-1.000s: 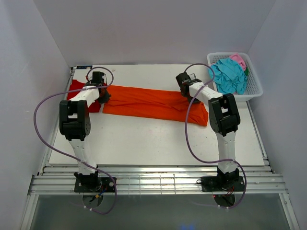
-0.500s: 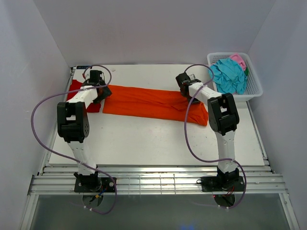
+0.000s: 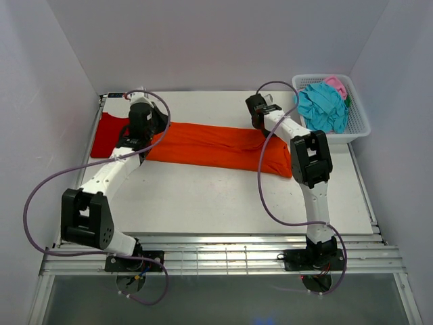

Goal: Fold and stack the t-shirts
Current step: Fold the other side of the tshirt into a rectangle

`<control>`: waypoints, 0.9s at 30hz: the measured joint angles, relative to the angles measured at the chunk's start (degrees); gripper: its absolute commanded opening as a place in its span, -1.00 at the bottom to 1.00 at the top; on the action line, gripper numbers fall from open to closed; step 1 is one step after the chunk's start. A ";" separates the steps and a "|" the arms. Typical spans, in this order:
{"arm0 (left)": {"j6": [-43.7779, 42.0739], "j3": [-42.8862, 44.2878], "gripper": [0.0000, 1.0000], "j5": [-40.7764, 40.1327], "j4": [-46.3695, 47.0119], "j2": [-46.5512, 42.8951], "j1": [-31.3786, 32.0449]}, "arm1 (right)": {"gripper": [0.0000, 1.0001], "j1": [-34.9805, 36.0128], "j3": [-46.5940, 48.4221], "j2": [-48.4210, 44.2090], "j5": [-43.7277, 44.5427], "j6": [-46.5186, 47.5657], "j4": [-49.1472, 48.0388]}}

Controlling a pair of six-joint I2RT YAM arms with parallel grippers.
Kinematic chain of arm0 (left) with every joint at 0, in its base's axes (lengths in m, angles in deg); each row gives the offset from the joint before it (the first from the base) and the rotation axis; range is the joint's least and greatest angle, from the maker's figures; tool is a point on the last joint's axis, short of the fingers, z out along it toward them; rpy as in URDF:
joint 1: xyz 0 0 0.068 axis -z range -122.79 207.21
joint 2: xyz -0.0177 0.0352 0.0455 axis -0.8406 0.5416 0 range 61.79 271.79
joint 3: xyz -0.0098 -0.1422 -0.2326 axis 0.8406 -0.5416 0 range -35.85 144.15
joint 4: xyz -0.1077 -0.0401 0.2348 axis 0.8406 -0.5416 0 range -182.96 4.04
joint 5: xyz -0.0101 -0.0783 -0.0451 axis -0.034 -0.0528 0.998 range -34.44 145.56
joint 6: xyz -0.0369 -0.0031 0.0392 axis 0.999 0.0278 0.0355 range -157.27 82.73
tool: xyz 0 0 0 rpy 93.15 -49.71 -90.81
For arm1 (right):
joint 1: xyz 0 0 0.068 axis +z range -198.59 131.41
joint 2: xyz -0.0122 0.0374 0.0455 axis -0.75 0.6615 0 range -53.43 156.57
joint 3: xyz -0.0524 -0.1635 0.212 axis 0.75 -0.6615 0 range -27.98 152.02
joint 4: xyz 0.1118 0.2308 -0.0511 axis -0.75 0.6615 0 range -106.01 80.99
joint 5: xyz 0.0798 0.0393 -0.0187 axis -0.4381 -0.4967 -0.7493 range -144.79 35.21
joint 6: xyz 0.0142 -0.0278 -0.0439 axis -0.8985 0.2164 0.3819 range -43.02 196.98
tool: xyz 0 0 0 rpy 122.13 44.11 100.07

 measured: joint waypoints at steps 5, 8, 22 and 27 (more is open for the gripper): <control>-0.55 0.57 -1.00 1.62 0.94 9.77 2.64 | -0.21 0.00 2.23 -1.60 2.78 0.76 -0.76; -0.57 0.63 -1.00 1.46 -0.44 16.81 2.43 | -0.27 0.02 -3.52 -7.52 2.43 1.16 -3.45; -0.66 6.80 -1.00 -3.69 -7.23 27.21 2.25 | -0.72 1.46 -22.03 -25.40 -18.12 0.63 -7.58; -0.85 6.84 -1.00 -5.14 -7.63 27.21 2.25 | -0.75 1.73 -22.73 -24.41 -25.33 0.50 -7.67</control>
